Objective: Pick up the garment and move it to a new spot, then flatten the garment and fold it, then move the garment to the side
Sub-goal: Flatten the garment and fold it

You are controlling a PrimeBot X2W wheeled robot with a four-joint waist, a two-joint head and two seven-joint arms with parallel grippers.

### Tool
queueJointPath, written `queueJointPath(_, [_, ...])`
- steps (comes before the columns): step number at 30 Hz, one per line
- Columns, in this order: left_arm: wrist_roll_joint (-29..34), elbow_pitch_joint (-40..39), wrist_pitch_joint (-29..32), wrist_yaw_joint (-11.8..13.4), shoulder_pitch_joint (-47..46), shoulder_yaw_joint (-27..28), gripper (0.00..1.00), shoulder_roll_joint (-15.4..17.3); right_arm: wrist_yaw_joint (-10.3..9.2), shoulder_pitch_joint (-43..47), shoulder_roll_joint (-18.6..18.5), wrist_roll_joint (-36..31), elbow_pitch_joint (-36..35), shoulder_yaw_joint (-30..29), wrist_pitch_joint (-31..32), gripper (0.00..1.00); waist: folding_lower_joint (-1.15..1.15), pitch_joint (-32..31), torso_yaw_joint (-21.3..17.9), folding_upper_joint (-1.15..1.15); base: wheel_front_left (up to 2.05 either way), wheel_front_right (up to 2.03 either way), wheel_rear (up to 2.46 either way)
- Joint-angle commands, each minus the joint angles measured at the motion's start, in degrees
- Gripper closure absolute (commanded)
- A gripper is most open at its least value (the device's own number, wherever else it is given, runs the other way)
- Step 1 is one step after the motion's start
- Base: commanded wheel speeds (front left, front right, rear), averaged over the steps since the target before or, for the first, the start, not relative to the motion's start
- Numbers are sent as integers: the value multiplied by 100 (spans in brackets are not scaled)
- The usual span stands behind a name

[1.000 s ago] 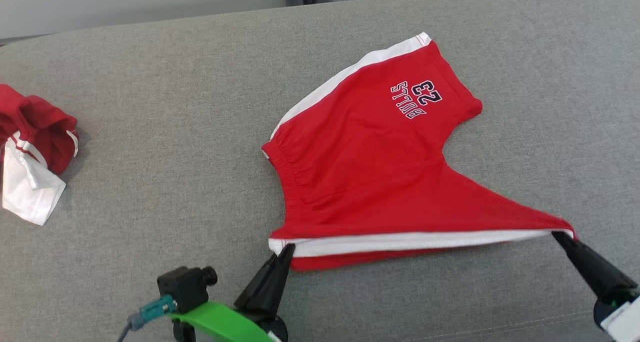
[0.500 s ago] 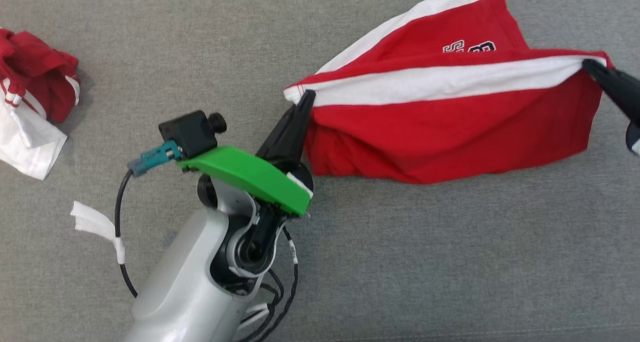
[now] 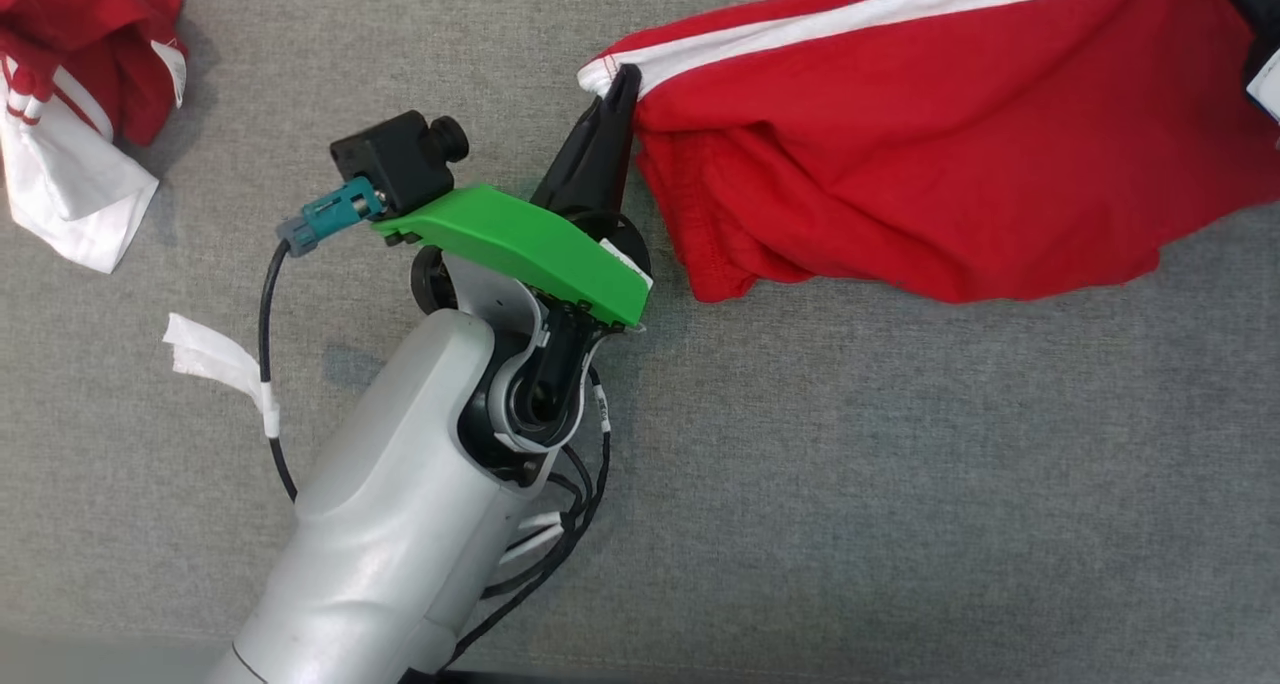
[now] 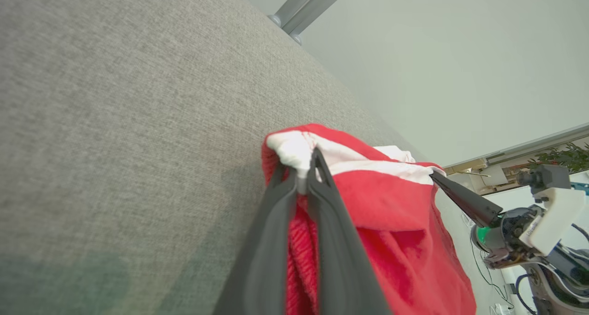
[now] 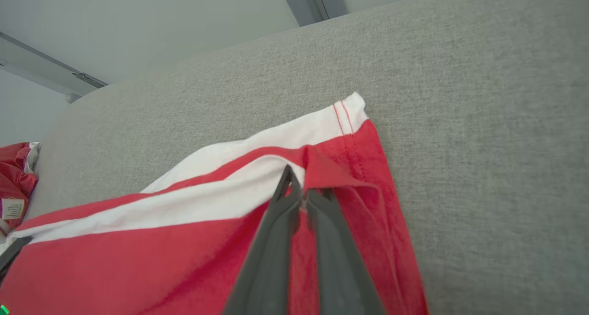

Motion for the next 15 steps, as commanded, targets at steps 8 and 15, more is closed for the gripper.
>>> queueJointPath(8, [-278,20,-246,40,-268,-345,100,2,0,-296,-77,-196,352,46,-206,100,0,148,176,0,0,0,0])
queueJointPath(15, [-415,-71,-483,99,-333,-402,100,2,0,-388,-101,-159,538,92,-430,100,0,144,175,0,0,0,0])
